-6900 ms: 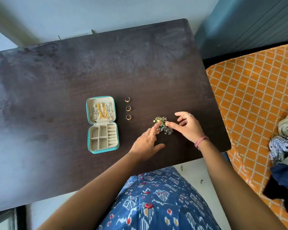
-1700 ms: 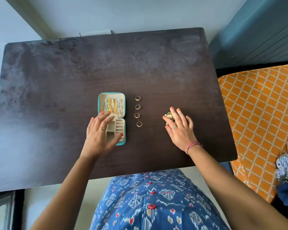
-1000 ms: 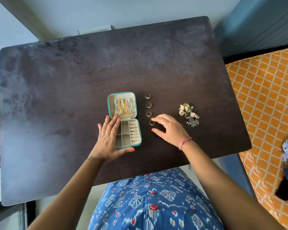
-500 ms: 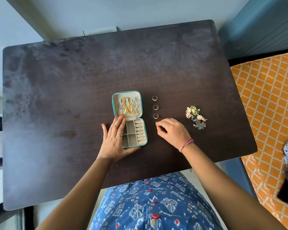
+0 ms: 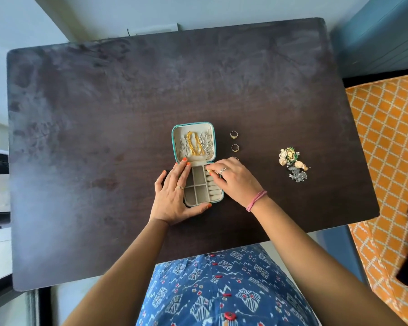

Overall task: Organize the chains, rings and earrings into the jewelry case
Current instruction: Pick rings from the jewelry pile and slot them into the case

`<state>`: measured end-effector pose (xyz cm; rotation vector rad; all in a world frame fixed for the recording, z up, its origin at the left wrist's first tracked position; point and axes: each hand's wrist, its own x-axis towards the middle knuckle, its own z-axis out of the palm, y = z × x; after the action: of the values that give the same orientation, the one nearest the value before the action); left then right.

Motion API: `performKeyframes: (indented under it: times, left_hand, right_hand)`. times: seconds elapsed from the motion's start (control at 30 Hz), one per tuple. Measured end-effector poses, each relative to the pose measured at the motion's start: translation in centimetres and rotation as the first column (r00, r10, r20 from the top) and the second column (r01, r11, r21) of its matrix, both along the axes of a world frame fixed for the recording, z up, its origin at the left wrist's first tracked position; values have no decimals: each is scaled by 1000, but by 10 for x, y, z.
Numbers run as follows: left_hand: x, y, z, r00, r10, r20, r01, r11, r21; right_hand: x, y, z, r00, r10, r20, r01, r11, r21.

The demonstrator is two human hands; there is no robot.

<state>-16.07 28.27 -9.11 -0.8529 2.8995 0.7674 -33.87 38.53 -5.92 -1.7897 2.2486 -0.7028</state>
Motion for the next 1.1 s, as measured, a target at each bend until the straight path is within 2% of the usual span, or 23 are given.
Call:
performKeyframes:
  times: [0.1,0.2,0.4,0.53,0.63,0.73,0.87,1.1]
  left_hand:
    - [-1,1,1,1000,2,29,-2,1000,-20]
    - [-2,1,3,999,1,39,0,1000,-29]
    - [-2,1,3,999,-5,53,6,1000,-28]
    - [-2,1,2,999,-7,51,8,1000,-21]
    - [-2,1,3,999,-8,52,9,1000,-19]
    - [-2,1,3,999,6,34,-5,1000,-16]
    - [-3,1,3,1000,14,17,-14,1000,-11]
    - [-3,1,5,1000,19,13,-18,1000,-15]
  right_hand:
    - [-1,1,-7,988,78,-134,-71,996,56]
    - [1,0,-9,988,52,-143,-39,995,93]
    - [13,0,-3,972,-216,94,212,976,49]
    - [8,-2,0,875,-344,340,316,939,136]
    - [-4,3,4,803,-357,477,351,930,107]
    - [-19,15,-3,832,-408,376,415,908,66]
    - [-29,22,-15,912,-364,187,336,927,167]
    - [-31,19,-15,925,-360,123,343,929,136]
